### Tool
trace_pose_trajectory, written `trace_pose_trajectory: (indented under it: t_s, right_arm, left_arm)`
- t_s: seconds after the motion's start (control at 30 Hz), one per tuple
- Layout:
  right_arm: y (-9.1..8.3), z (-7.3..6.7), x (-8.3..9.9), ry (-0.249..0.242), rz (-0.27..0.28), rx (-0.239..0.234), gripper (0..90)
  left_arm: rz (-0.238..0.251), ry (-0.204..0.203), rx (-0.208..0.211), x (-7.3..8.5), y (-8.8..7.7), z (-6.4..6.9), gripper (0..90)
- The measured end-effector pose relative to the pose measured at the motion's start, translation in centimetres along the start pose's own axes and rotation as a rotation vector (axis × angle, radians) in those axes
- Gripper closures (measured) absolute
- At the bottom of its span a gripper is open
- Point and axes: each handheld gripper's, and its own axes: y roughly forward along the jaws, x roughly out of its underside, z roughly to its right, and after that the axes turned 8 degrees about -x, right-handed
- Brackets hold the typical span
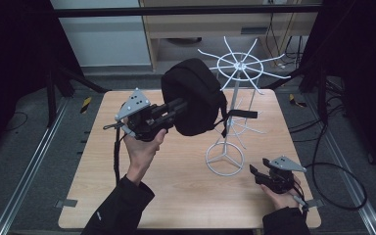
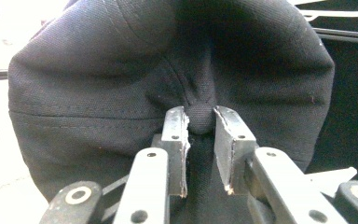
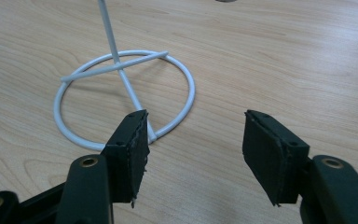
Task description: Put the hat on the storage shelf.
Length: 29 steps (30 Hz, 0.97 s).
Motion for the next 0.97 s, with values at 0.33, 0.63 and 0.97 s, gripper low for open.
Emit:
trace_pose_trajectory:
  t_s: [0.33,0.63,0.97]
  right_arm:
    - [0.0,-0.1,0.0,0.000,-0.005,0.001,40.8]
    - [-0.1,0.0,0.0,0.006,-0.001,0.004,40.6]
    - [0.0,0.1,0.1,0.005,0.002,0.016,35.9]
  left_arm:
    - [0.013,0.015,-0.029,0.1,-1.2,-0.2,62.1]
    - [-0.042,0.056,-0.131,2.5,-4.9,-1.5,45.3]
    - [-0.200,0.051,-0.298,9.5,-9.3,-5.0,29.4]
